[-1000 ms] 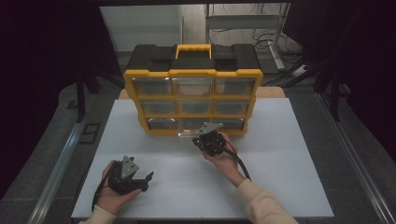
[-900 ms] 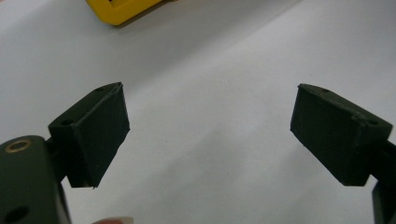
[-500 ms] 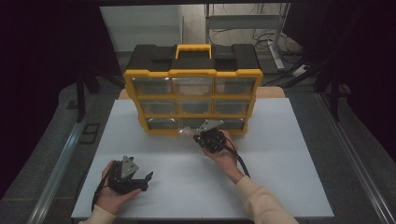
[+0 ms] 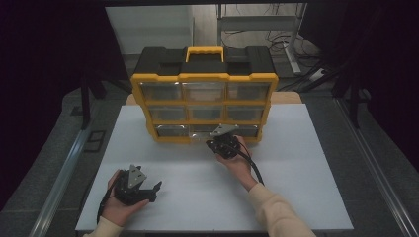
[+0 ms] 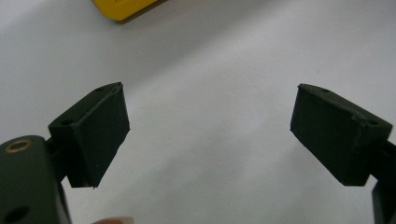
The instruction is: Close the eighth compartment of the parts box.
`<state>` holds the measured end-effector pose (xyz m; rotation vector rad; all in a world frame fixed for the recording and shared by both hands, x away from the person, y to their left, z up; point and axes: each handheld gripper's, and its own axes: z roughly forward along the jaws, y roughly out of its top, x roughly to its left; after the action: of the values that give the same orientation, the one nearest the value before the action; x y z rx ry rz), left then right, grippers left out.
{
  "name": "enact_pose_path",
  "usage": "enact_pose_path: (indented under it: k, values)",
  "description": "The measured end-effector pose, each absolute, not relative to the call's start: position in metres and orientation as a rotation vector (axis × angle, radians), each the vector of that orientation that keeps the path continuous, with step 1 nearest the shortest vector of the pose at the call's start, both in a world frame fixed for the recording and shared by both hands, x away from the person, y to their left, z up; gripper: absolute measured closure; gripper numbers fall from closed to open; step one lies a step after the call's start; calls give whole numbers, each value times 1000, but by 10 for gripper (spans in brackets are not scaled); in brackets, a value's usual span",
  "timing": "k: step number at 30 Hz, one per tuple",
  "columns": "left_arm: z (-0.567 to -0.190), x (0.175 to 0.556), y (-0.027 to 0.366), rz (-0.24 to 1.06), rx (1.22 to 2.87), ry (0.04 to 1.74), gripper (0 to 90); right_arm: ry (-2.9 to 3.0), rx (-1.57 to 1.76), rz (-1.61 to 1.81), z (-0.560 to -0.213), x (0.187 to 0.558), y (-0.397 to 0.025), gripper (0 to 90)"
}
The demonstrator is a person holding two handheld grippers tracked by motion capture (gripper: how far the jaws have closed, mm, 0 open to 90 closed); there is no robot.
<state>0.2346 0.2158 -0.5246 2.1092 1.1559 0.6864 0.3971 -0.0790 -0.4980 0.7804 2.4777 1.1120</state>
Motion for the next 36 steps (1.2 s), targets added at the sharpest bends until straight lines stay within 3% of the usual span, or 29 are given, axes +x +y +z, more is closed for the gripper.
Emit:
enact_pose_path:
  k: [36]
  values:
    - [-524,233,216,683,2104,1155,121,2419,844,1083,-500,423,-74,900]
